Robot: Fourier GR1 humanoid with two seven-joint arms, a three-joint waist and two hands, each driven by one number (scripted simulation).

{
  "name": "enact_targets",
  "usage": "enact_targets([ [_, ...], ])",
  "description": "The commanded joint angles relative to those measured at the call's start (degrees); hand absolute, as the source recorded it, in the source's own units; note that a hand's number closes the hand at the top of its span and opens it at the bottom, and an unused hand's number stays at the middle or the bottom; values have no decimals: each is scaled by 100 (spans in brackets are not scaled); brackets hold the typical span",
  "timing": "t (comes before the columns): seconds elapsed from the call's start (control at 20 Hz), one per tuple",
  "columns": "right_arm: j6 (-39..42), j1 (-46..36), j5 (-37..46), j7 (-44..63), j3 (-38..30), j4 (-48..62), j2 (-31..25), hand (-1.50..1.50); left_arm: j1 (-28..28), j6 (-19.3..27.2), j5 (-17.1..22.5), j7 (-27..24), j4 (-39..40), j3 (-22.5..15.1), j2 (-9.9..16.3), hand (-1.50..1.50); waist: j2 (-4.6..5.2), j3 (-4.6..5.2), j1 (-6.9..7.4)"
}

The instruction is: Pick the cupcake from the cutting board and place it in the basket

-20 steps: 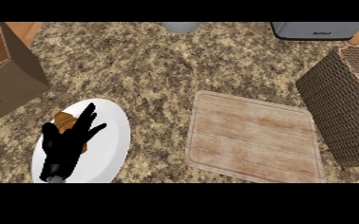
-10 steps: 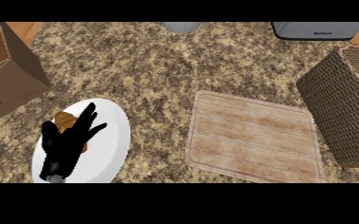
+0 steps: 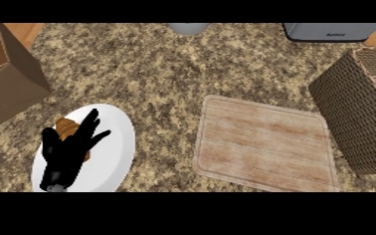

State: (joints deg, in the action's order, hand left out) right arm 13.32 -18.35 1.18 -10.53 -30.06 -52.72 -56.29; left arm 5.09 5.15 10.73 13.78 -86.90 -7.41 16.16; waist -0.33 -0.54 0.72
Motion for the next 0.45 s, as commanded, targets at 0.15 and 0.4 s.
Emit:
enact_targets([
  [0.15, 77, -359, -257, -8, -532, 1123, -448, -150, 481, -12, -173, -60, 522, -25, 10, 0, 65, 47, 33],
  [0.4, 719, 100, -372, -742, -989, 2208, -1116, -150, 274, 169, -274, 1, 511, -56, -154, 0, 68, 35, -62],
])
